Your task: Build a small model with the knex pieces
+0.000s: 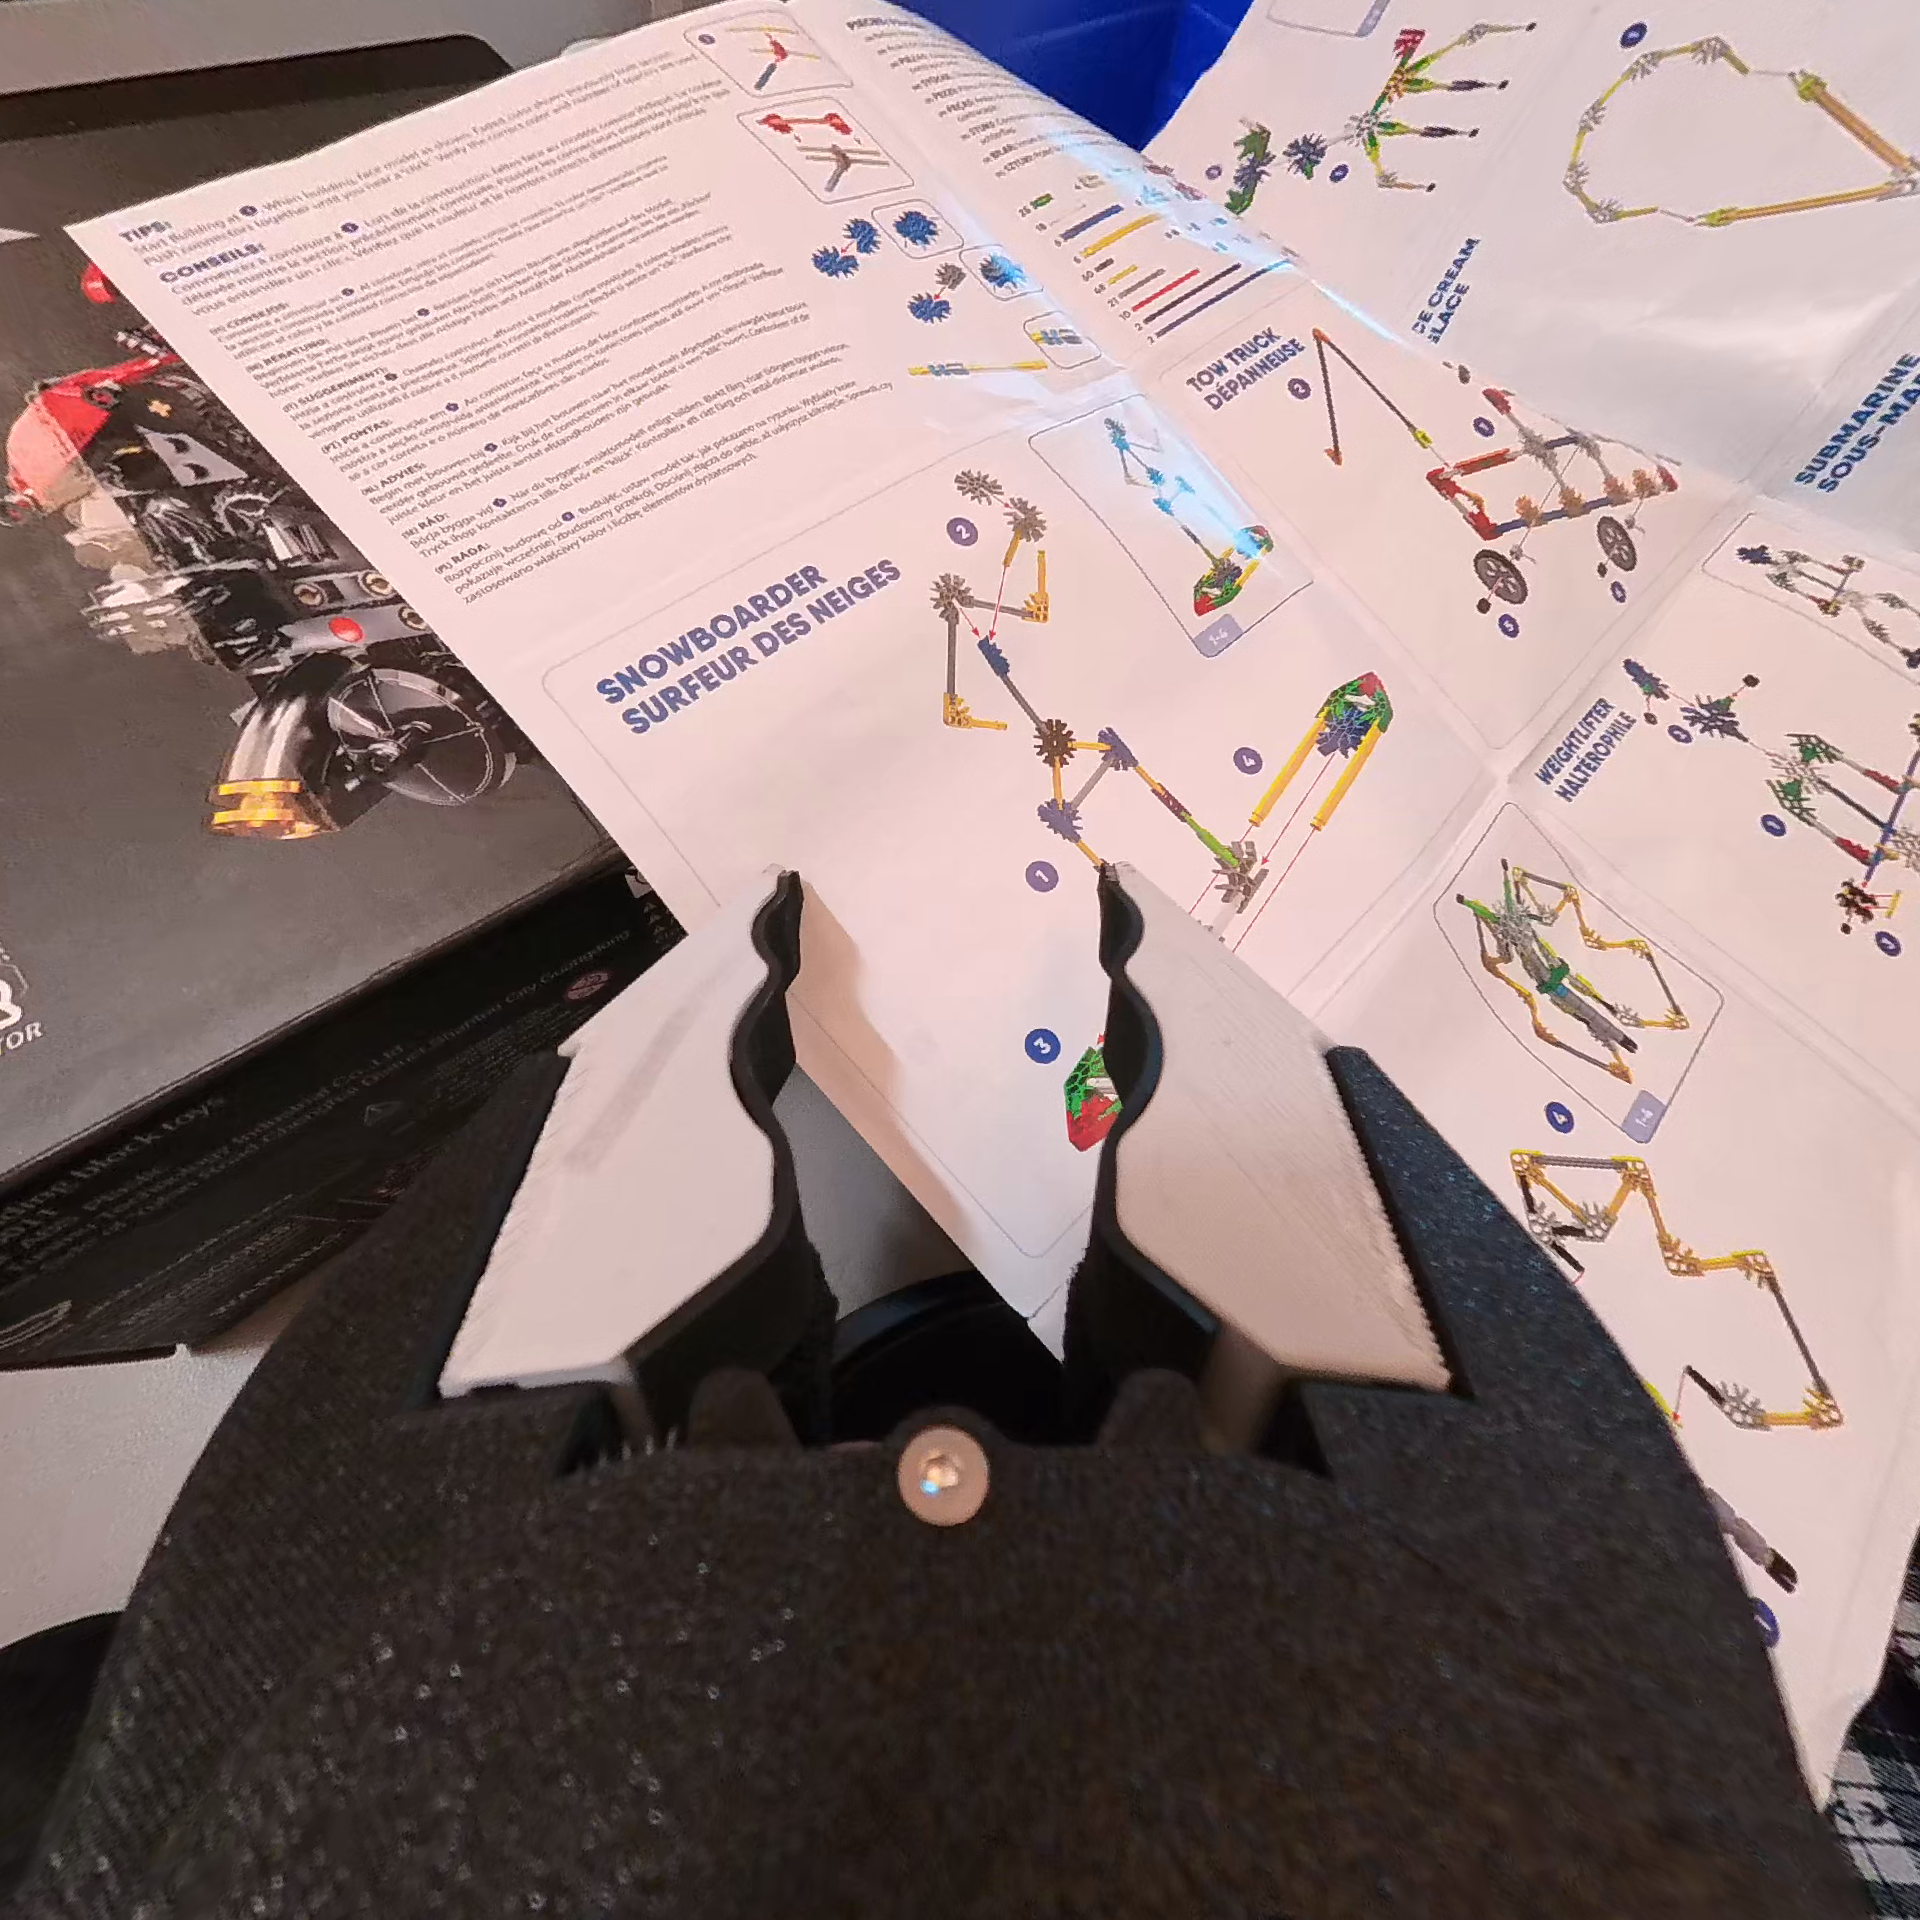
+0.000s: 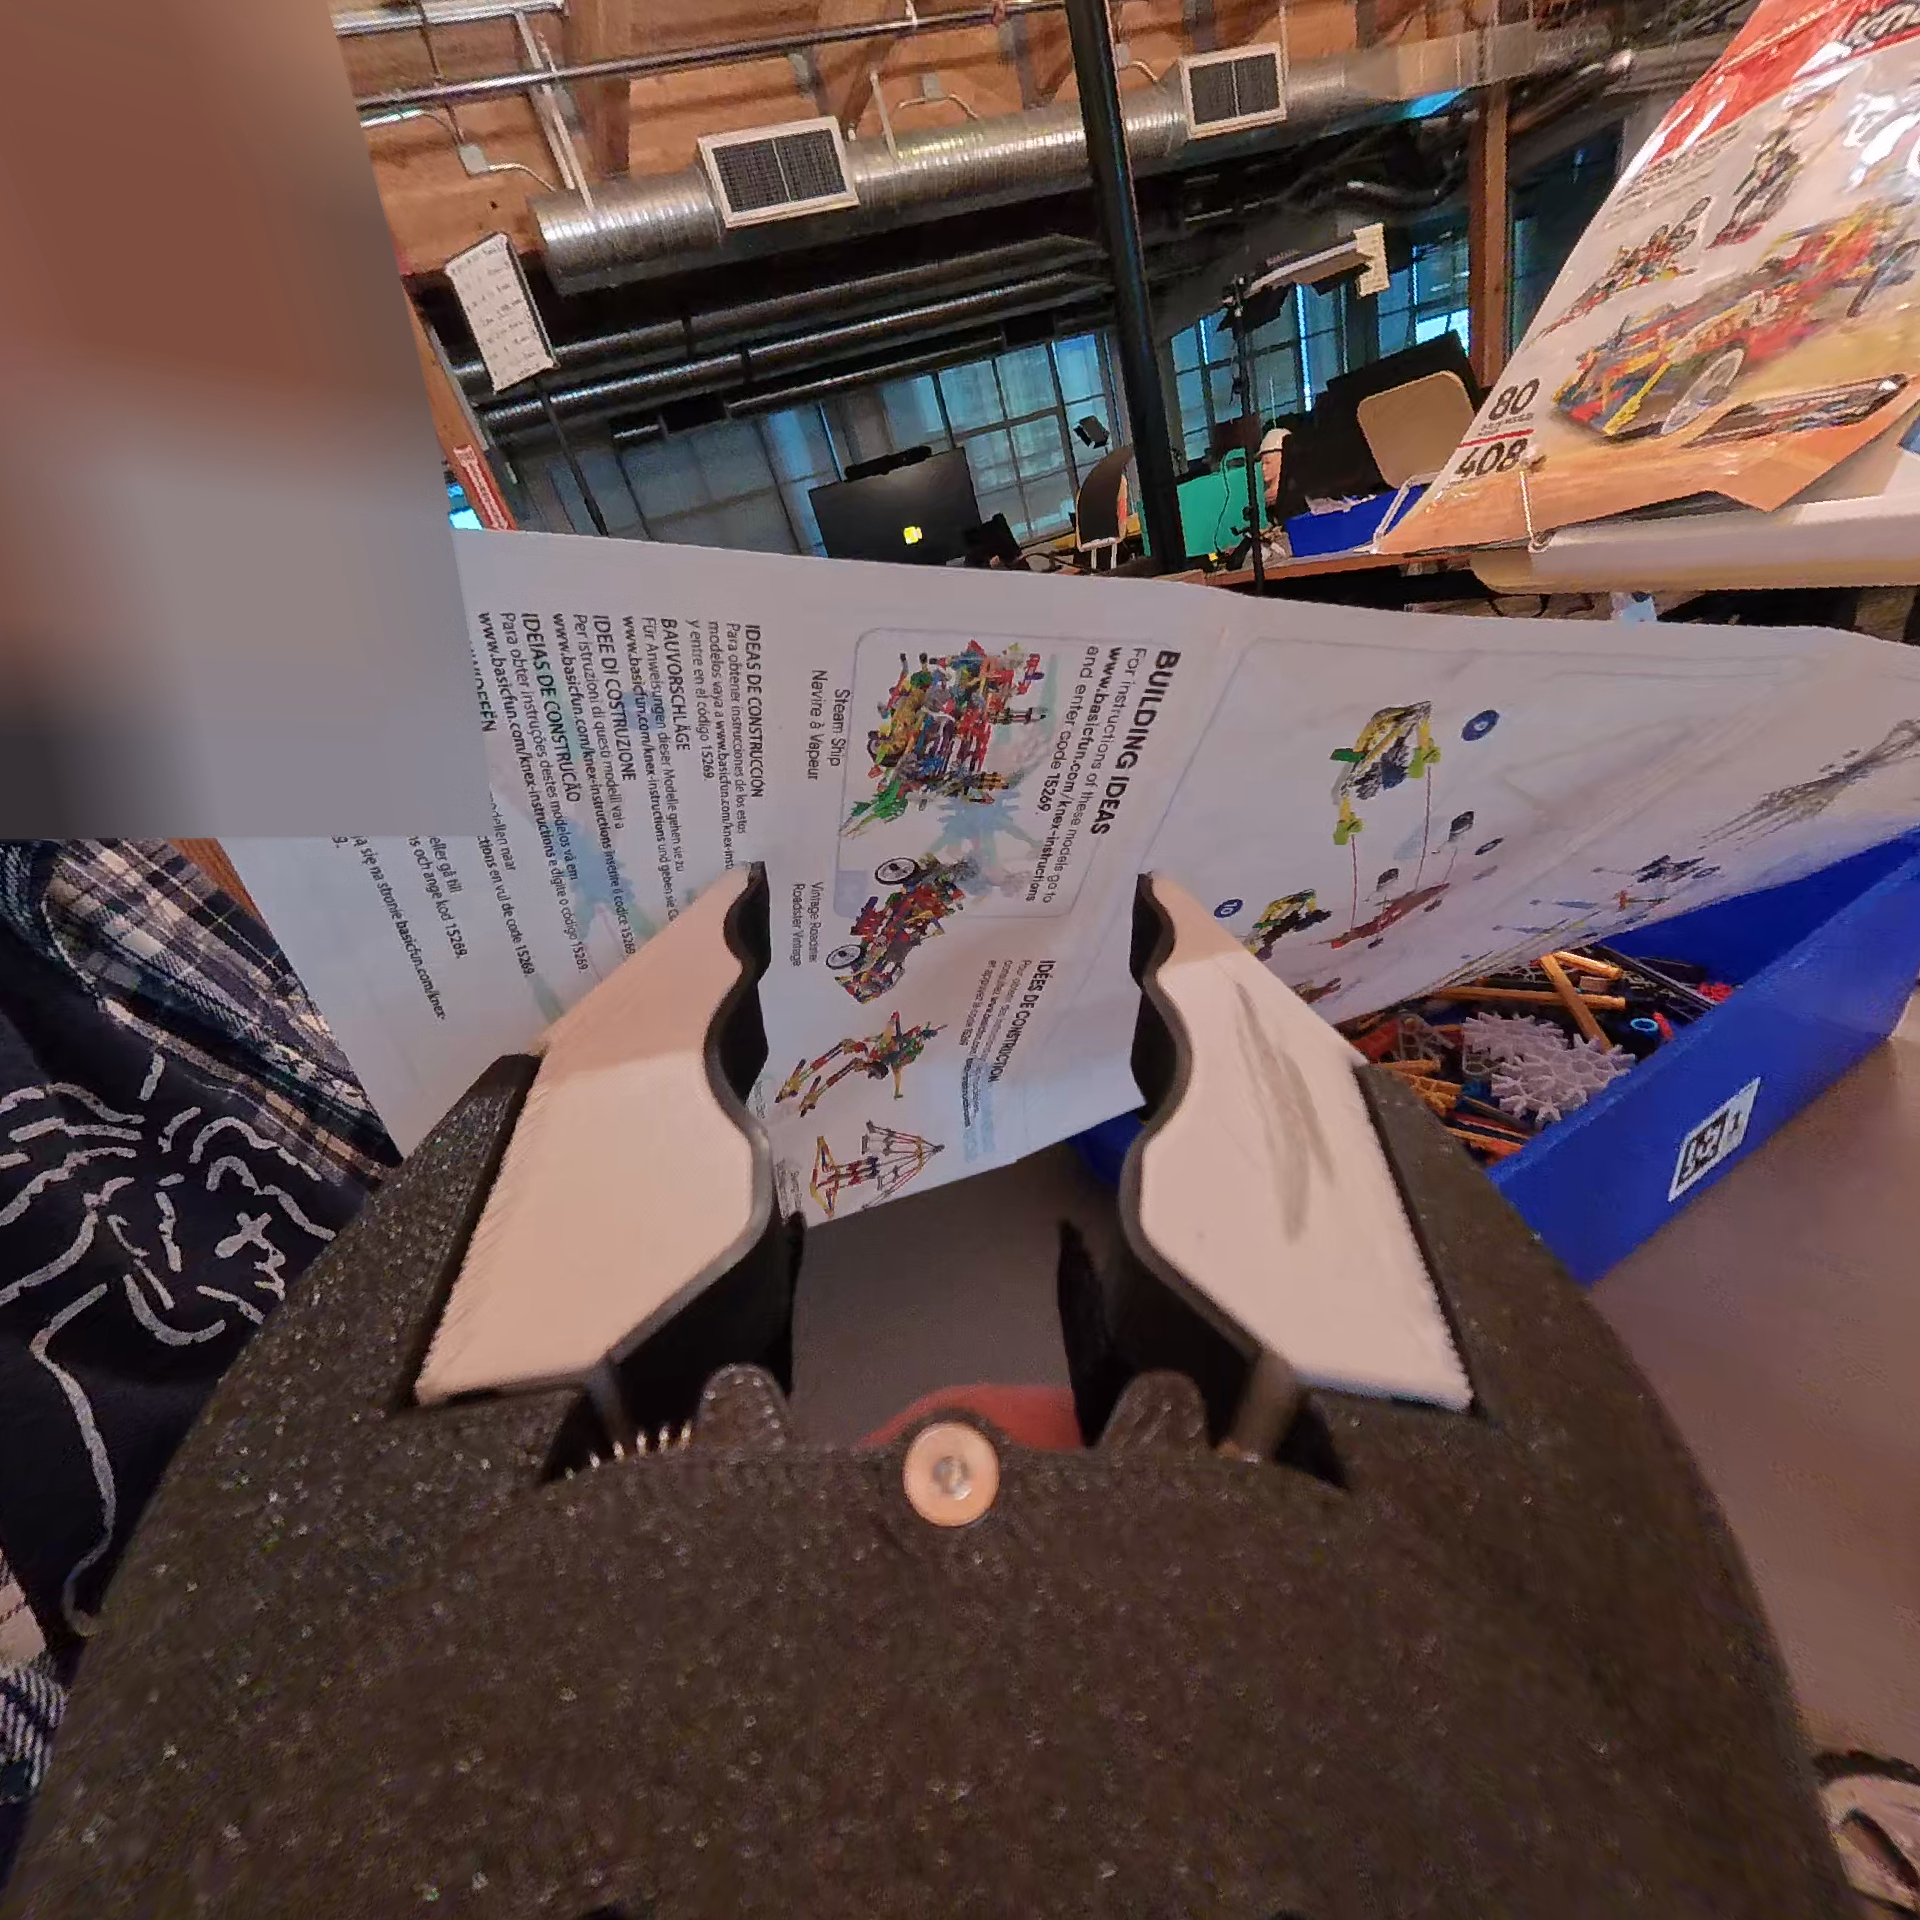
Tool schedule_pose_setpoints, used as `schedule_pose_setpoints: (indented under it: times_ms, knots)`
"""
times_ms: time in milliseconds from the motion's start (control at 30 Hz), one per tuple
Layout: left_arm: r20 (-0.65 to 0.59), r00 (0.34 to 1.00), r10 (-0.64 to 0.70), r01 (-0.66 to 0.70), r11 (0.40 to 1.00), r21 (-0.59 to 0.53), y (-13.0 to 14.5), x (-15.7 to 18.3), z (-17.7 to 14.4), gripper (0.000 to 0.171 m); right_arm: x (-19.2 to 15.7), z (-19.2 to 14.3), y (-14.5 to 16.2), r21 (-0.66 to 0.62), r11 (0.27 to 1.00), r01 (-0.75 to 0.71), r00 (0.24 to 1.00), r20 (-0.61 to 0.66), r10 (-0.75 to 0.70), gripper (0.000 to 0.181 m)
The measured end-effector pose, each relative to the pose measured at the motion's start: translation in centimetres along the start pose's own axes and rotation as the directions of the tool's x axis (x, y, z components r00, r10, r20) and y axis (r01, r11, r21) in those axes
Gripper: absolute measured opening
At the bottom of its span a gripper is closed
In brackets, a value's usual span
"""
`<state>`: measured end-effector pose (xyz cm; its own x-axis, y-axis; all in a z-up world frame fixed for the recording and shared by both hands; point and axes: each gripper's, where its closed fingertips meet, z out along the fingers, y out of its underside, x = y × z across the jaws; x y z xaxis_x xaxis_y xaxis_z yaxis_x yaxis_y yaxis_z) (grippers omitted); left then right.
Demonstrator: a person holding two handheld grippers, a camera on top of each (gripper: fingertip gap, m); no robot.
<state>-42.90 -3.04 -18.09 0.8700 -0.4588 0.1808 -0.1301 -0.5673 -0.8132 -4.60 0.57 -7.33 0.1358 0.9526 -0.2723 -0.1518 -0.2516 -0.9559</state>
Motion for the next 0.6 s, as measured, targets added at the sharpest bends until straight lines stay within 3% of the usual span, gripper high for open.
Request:
schedule_pose_setpoints:
  times_ms: [600]
  knots:
    - [0.003,1.000,0.013,-0.013,1.000,0.007,0.0,0.1,0.0,0.056,-1.0,2.6,0.2,-0.037,0.999,0.033,0.999,0.040,-0.031,0.069]
